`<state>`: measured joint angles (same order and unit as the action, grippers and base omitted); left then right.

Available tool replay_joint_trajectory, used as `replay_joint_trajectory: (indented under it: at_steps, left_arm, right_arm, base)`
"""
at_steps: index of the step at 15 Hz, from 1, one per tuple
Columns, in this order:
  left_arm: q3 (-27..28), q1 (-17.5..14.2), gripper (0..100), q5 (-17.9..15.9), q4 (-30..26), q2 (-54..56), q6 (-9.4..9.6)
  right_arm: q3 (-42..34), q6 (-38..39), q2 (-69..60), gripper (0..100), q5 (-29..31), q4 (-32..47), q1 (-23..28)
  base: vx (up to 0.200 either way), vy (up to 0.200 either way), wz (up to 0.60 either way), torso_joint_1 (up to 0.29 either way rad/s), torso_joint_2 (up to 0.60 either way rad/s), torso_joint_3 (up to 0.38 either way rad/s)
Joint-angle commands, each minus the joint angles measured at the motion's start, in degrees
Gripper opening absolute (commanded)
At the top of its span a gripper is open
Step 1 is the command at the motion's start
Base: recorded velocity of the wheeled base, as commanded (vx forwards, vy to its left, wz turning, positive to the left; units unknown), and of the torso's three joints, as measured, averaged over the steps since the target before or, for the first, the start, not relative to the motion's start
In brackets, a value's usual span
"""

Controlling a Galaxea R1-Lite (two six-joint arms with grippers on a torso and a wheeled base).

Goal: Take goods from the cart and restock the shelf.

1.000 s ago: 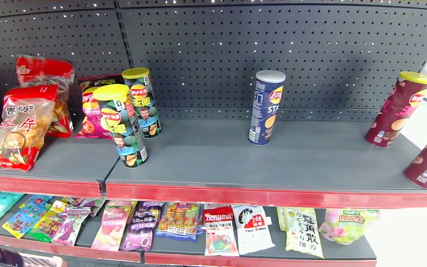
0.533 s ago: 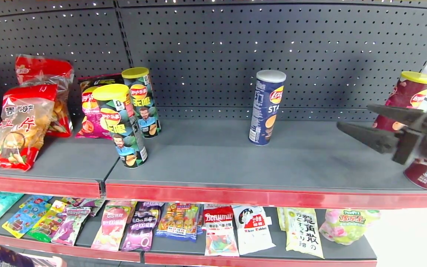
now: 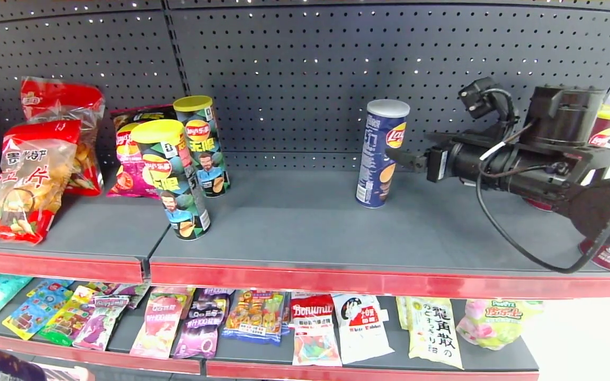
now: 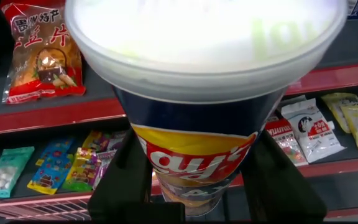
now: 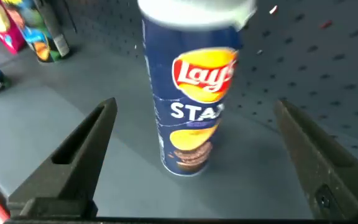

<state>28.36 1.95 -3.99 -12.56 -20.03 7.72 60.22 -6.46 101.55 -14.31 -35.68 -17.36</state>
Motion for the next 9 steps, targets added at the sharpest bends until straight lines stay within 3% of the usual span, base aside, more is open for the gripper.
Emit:
replay_joint_trajectory:
  at_steps: [1,9]
  left_arm:
    - [0.0,0.0,0,0.0,0.0,0.0,0.02]
    - [0.0,0.0,0,0.0,0.0,-0.2,0.02]
  right_arm:
    - [1.3,0.0,3.5,100,0.2,0.0,-0.4]
    - [12.7,0.0,11.7,100,2.1,0.1,-2.9]
  base:
    - [0.000,0.000,0.00,0.000,0.00,0.000]
    - [0.000,0.000,0.00,0.000,0.00,0.000]
